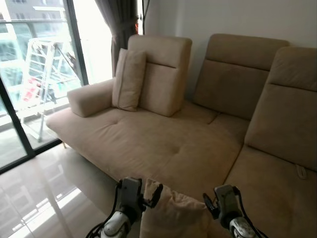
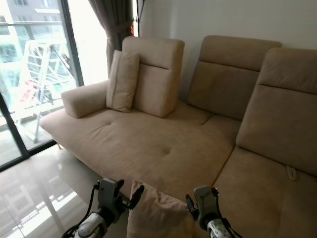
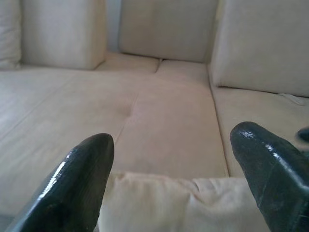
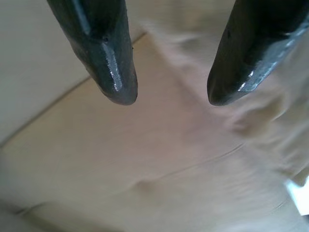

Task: Move the pillow to the sofa from floor

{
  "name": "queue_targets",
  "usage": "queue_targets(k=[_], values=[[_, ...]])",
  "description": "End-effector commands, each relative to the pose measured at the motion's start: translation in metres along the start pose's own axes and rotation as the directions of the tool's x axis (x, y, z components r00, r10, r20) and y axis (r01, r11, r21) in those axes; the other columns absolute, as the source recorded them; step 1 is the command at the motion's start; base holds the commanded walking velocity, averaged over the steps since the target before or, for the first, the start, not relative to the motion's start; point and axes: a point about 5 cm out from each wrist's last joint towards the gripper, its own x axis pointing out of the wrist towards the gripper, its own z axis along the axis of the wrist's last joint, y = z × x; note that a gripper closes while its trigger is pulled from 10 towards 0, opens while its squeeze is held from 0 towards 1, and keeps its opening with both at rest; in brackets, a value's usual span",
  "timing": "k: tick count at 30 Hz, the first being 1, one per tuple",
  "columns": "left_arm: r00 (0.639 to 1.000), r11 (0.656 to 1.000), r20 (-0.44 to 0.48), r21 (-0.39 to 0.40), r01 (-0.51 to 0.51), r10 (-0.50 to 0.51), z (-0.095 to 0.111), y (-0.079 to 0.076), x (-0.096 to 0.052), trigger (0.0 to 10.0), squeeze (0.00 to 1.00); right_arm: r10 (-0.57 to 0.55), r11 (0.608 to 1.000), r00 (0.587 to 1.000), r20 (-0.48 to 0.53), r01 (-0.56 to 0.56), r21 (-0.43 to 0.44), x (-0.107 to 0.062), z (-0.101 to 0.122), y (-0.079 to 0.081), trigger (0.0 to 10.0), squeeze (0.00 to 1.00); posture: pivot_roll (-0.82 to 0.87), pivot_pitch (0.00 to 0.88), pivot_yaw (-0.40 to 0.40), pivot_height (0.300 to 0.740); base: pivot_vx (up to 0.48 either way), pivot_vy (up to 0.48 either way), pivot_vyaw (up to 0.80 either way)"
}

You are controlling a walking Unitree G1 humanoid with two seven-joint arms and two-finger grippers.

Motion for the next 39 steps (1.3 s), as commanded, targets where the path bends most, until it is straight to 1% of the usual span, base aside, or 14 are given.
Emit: queue_targets(k=[1,4,5,7,8,10,11,13,14,15,16,24,33,39], values=[[1.0,0.999,0.006,0.031,0.018,-0.019,0.001,-0.002,-0.001,10.0,0.0,0.031,0.999,0.999,-0.034,-0.03,0.013,0.001,-0.004,0.003,10.0,0.0,0.16,0.0,0.018,0.601,0.0,0.0,0.0],[1.0,0.999,0.013,0.041,0.024,-0.025,0.001,-0.002,-0.003,10.0,0.0,0.062,0.998,0.998,-0.034,-0.062,0.008,0.005,0.0,0.005,10.0,0.0,0.17,0.0,0.027,0.601,0.0,0.0,0.0],[1.0,0.999,0.013,0.048,0.024,-0.025,0.001,0.0,-0.006,10.0,0.0,0.091,0.996,0.995,-0.036,-0.091,0.002,0.007,0.002,0.007,10.0,0.18,0.19,0.0,0.035,0.601,0.0,0.0,0.0],[1.0,0.998,0.012,0.057,0.023,-0.024,0.0,0.001,-0.01,10.0,0.0,0.123,0.992,0.992,-0.041,-0.124,-0.005,0.009,0.004,0.01,10.0,0.18,0.19,0.0,0.037,0.601,0.0,0.0,0.0],[1.0,0.998,0.009,0.066,0.023,-0.023,0.0,0.003,-0.013,10.0,0.0,0.137,0.99,0.989,-0.054,-0.139,-0.019,0.009,0.002,0.011,10.0,0.94,0.21,0.0,0.044,0.601,0.0,0.0,0.0],[1.0,0.997,0.005,0.077,0.023,-0.023,-0.001,0.004,-0.017,10.0,0.0,0.149,0.988,0.986,-0.072,-0.152,-0.034,0.01,0.001,0.011,10.0,0.94,0.21,0.0,0.044,0.601,0.0,0.0,0.0],[1.0,0.996,0.004,0.088,0.021,-0.021,0.0,0.006,-0.02,10.0,0.0,0.124,0.99,0.988,-0.091,-0.13,-0.055,0.008,-0.002,0.007,10.0,1.0,0.23,0.0,0.049,0.601,0.0,0.0,0.0],[1.0,0.995,0.004,0.095,0.019,-0.02,0.0,0.007,-0.022,10.0,0.0,0.105,0.991,0.989,-0.104,-0.112,-0.068,0.008,-0.004,0.004,10.0,1.0,0.23,0.0,0.049,0.601,0.0,0.0,0.0],[1.0,0.994,0.004,0.104,0.017,-0.017,0.001,0.009,-0.024,10.0,0.0,0.094,0.992,0.988,-0.12,-0.103,-0.074,0.007,-0.007,0.002,10.0,0.93,0.25,0.0,0.056,0.601,0.0,0.0,0.0],[1.0,0.994,0.004,0.11,0.016,-0.016,0.002,0.01,-0.025,10.0,0.0,0.089,0.992,0.988,-0.13,-0.1,-0.076,0.006,-0.008,0.001,10.0,0.93,0.25,0.0,0.056,0.601,0.0,0.0,0.0],[1.0,0.993,0.005,0.118,0.016,-0.016,0.003,0.012,-0.027,10.0,0.0,0.099,0.991,0.984,-0.145,-0.111,-0.074,0.005,-0.011,0.003,10.0,0.0,0.26,0.0,0.062,0.601,0.0,0.0,0.0],[0.999,0.989,0.01,0.146,0.031,-0.033,0.009,0.011,-0.036,10.0,0.0,0.081,0.986,0.978,-0.193,-0.107,-0.128,0.004,-0.019,0.008,10.0,0.0,0.28,0.0,0.087,0.601,0.0,0.0,0.0],[0.999,0.987,-0.009,0.157,0.04,-0.039,0.013,0.01,-0.047,10.0,0.0,0.073,0.987,0.966,-0.247,-0.107,-0.124,0.002,-0.028,0.013,10.0,0.0,0.32,0.0,0.106,0.601,0.0,0.0,0.0],[1.0,0.986,-0.013,0.167,0.026,-0.024,0.016,0.013,-0.05,10.0,0.0,-0.049,0.972,0.975,-0.219,-0.003,-0.233,0.005,-0.02,0.0,10.0,0.0,0.34,0.0,0.104,0.601,0.0,0.0,0.0]])
